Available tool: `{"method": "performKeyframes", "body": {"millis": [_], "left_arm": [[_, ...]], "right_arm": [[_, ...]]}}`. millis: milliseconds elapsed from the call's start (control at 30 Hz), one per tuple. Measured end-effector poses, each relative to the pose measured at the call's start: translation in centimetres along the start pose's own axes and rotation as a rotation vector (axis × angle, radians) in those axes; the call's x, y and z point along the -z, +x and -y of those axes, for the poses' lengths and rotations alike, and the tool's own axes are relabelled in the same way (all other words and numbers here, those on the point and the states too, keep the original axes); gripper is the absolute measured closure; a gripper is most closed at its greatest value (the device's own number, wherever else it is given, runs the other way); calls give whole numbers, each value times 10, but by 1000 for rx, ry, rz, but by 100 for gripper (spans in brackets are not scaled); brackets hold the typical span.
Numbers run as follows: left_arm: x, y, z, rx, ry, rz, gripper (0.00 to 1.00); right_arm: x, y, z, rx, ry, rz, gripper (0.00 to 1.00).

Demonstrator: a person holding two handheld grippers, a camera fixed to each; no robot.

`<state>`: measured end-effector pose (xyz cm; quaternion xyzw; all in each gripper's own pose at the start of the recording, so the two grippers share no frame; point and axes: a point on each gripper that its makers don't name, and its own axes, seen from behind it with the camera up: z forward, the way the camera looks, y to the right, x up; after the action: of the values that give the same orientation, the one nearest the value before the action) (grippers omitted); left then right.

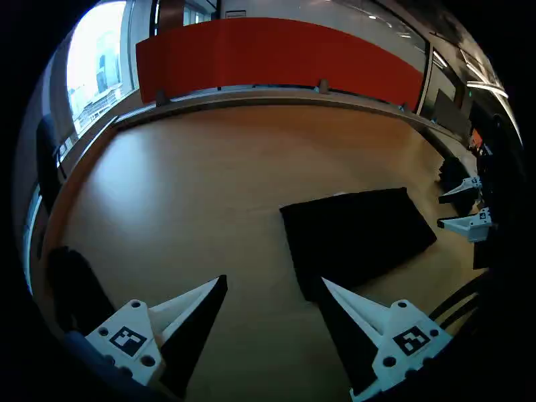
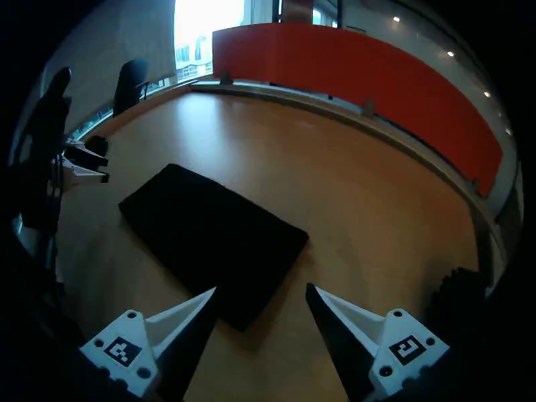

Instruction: Fold towel

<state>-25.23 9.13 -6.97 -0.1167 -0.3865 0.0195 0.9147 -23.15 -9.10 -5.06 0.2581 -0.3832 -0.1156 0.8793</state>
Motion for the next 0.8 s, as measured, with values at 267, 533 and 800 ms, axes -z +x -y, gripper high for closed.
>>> {"method": "performKeyframes", "body": {"millis": [267, 533, 800], "left_arm": [[18, -10, 11, 39, 37, -5, 6], [34, -16, 19, 65, 64, -11, 6], [47, -27, 25, 90, 91, -9, 6]], "right_arm": [[-5, 1, 4, 36, 26, 5, 7], [-11, -7, 6, 58, 48, 24, 6], [-16, -28, 10, 78, 71, 69, 6]]}}
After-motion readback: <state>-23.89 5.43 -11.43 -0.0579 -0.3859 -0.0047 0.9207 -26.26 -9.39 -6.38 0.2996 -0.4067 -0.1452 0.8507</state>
